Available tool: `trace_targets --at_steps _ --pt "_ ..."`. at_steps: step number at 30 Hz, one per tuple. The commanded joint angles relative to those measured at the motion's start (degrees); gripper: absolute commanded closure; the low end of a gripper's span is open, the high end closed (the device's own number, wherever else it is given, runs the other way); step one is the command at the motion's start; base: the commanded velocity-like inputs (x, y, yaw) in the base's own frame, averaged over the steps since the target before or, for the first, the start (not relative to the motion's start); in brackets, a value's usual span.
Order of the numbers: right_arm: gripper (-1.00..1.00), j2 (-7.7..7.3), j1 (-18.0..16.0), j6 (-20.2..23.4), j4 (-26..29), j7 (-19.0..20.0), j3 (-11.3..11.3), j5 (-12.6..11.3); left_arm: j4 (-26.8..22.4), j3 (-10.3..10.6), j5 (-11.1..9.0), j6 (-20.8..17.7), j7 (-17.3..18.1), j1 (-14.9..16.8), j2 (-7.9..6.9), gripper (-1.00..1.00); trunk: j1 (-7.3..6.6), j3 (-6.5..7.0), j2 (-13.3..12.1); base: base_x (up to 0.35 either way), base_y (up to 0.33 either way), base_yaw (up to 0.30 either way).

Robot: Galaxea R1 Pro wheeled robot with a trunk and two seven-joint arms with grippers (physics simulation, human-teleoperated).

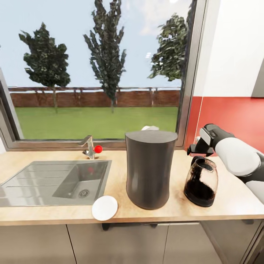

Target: Set up a coffee station on the kitchen countertop: keep the coffee maker on the countertop, move the bottle of coffee from the kitchen shelf to the counter next to the coffee maker, place a paper coffee filter on top of the coffee maker, put the saucer next to the coffee maker with the coffee cup on the saucer, and place the electric kettle next to the coffee maker.

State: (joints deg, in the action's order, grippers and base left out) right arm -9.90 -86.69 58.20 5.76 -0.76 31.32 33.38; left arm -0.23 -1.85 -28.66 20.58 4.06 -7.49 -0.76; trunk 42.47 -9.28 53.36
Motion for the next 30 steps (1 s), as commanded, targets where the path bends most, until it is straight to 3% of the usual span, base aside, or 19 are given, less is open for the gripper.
trace_targets --at_steps 1,4,9,13,22,30 --pt "-1.0 -0.03 -0.05 -0.39 0.03 -0.85 1.2 0.12 -0.02 -0.17 -0.36 0.08 0.42 -0.01 0.0 -1.0 -0.22 0.11 -0.36 0.0 0.0 0.0" --pt "-1.0 -0.34 -0.05 -2.02 0.32 -3.68 4.07 -0.24 -0.03 -0.16 -0.39 0.08 0.42 -0.01 -0.02 -1.0 -0.88 0.65 -1.57 0.0 0.0 0.0" --pt "-1.0 -1.27 -0.05 -2.9 0.9 -5.82 6.05 -0.5 -0.04 -0.13 -0.36 0.08 0.42 -0.01 -0.03 -1.0 -1.97 1.55 -3.57 0.0 0.0 0.0" --pt "-1.0 -1.79 -0.05 -4.74 2.92 -6.19 6.4 -0.64 -0.04 -0.1 -0.35 0.07 0.42 0.0 -0.03 -1.0 -2.85 2.27 -5.18 0.0 0.0 0.0" --pt "-1.0 -3.91 -0.05 -12.42 5.57 -4.62 6.39 -1.59 -0.26 -0.04 0.01 -0.02 0.93 0.02 0.06 -1.0 -2.85 2.27 -5.18 -0.094 0.0 0.0" --pt "-1.0 -4.19 -0.05 -12.72 10.59 -0.36 6.21 -1.65 -0.53 0.05 0.26 -0.23 0.95 0.01 1.22 -1.0 -2.85 2.27 -5.18 -0.32 0.0 0.0"
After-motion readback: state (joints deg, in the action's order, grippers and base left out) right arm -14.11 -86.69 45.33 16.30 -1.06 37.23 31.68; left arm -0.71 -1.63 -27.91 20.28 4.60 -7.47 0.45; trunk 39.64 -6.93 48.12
